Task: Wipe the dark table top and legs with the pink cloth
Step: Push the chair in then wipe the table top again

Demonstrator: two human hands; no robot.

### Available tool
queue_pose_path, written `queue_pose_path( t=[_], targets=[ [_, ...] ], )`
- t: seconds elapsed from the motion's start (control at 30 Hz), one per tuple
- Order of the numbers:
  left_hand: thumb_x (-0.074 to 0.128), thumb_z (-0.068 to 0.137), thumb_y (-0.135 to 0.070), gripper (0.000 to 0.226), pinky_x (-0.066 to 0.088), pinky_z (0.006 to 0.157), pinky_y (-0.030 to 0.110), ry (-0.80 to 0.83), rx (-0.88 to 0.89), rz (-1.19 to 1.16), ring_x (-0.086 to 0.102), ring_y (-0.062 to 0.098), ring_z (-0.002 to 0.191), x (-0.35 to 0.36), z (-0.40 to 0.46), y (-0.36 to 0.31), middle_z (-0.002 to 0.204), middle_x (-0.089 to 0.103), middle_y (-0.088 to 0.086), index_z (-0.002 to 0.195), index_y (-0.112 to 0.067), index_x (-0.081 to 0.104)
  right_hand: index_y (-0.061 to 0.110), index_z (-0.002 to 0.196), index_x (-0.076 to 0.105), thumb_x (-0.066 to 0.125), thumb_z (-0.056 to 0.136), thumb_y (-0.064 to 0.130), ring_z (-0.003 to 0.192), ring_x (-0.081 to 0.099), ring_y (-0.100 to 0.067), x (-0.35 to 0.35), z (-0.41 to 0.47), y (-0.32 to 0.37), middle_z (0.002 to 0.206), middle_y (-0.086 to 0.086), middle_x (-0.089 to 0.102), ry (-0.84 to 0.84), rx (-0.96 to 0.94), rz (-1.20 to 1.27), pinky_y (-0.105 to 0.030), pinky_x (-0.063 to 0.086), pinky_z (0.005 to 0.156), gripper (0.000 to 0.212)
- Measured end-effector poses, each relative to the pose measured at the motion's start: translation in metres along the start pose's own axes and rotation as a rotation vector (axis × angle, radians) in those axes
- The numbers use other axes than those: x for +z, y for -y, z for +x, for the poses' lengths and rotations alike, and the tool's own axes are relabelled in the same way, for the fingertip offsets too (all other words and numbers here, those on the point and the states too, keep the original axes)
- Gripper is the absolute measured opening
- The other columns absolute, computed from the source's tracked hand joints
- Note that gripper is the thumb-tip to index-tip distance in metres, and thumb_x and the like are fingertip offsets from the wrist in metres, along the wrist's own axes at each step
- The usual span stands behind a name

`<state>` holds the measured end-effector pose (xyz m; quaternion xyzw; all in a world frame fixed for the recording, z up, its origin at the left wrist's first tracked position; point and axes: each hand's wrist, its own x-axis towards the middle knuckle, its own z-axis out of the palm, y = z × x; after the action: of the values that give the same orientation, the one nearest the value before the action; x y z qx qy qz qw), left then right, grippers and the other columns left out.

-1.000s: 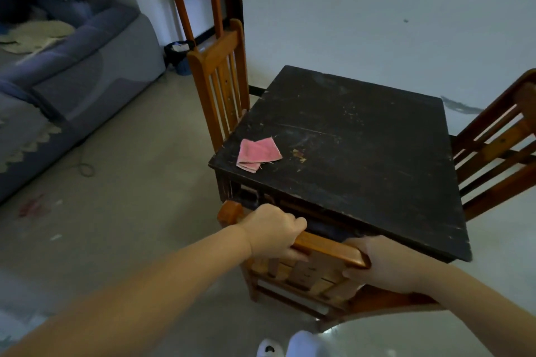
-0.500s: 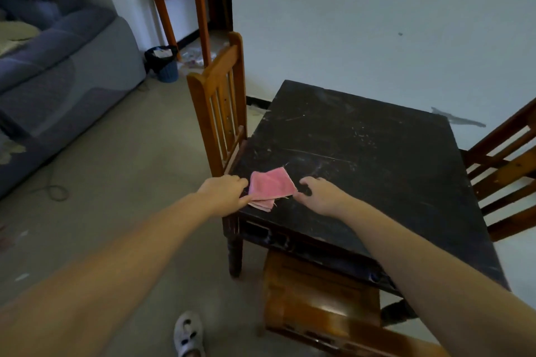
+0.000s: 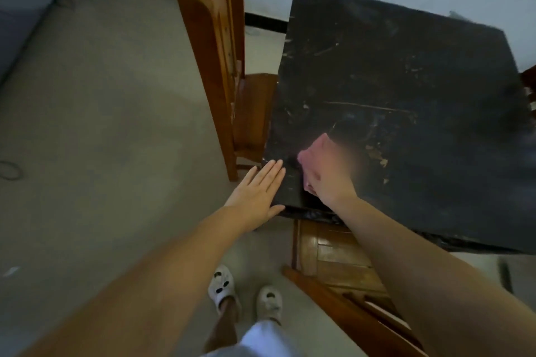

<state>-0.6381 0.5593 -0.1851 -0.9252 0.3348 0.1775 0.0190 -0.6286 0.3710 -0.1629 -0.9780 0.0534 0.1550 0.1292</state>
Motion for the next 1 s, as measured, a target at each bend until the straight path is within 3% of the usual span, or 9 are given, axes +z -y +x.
queue_pose_path(
  t=[0.13,0.2,0.27,0.4,0.57,0.8,1.0],
  targets=[
    [0.014,0.093,-0.059,0.074,-0.008,0.112,0.044,0.02,0.047,-0.058,-0.021,0.017,0.139,-0.003,-0.001,0.004,0.152,-0.022,0.003,0.143,-0.014,-0.016,0.018,0.146,0.029,0.044,0.097,0.014,0.143,0.018,-0.021,-0.002,-0.009,0.003,0.154,0.0,0.026,-0.153,-0.072,0.064,-0.038,0.015,0.117,0.051],
    [0.015,0.093,-0.057,0.07,-0.006,0.112,0.042,0.031,0.076,-0.105,-0.014,0.017,0.141,-0.009,-0.003,0.016,0.155,-0.014,0.003,0.146,-0.017,-0.009,0.021,0.144,0.033,0.04,0.098,0.013,0.135,0.031,-0.025,-0.014,-0.006,0.014,0.146,-0.002,0.038,-0.139,-0.025,0.044,-0.039,0.03,0.11,0.047],
    [0.019,0.095,-0.054,0.066,0.0,0.114,0.039,-0.046,0.035,-0.17,0.0,0.018,0.142,-0.018,-0.016,0.038,0.156,0.002,0.003,0.147,-0.018,0.001,0.021,0.14,0.038,0.039,0.098,0.012,0.127,0.039,-0.025,-0.028,0.005,0.035,0.138,-0.004,0.044,-0.075,-0.095,0.019,-0.038,0.04,0.102,0.044],
    [0.017,0.093,-0.053,0.064,0.015,0.113,0.036,-0.209,-0.26,-0.207,0.024,0.021,0.137,-0.027,-0.074,0.105,0.149,0.028,0.005,0.146,-0.016,0.017,0.021,0.136,0.046,0.049,0.092,0.006,0.123,0.043,-0.023,-0.037,0.042,0.109,0.132,-0.002,0.048,-0.051,-0.434,-0.02,-0.039,0.045,0.096,0.047],
    [0.013,0.081,-0.054,0.076,0.033,0.102,0.04,-0.381,-0.714,-0.324,0.048,0.031,0.12,-0.005,-0.181,0.178,0.131,0.051,0.012,0.137,-0.008,0.038,0.017,0.129,0.054,0.055,0.087,0.002,0.114,0.05,-0.027,-0.023,0.069,0.253,0.121,-0.006,0.056,-0.034,-0.824,-0.056,-0.042,0.05,0.085,0.044],
    [0.009,0.079,-0.055,0.08,0.027,0.106,0.04,-0.444,-1.321,-0.528,0.042,0.029,0.125,0.065,-0.343,0.205,0.136,0.047,0.011,0.139,-0.009,0.036,0.014,0.116,0.065,0.06,0.082,0.0,0.091,0.058,-0.037,0.056,0.037,0.471,0.103,-0.01,0.065,0.138,-1.391,-0.186,-0.043,0.052,0.072,0.037],
    [0.014,0.079,-0.052,0.078,0.034,0.099,0.044,-0.477,-1.805,-0.691,0.05,0.033,0.118,0.133,-0.459,0.178,0.129,0.052,0.018,0.134,-0.005,0.043,0.013,0.111,0.067,0.062,0.083,0.004,0.091,0.06,-0.037,0.14,-0.069,0.628,0.104,-0.01,0.067,0.36,-1.83,-0.265,-0.038,0.052,0.073,0.029]
  ],
)
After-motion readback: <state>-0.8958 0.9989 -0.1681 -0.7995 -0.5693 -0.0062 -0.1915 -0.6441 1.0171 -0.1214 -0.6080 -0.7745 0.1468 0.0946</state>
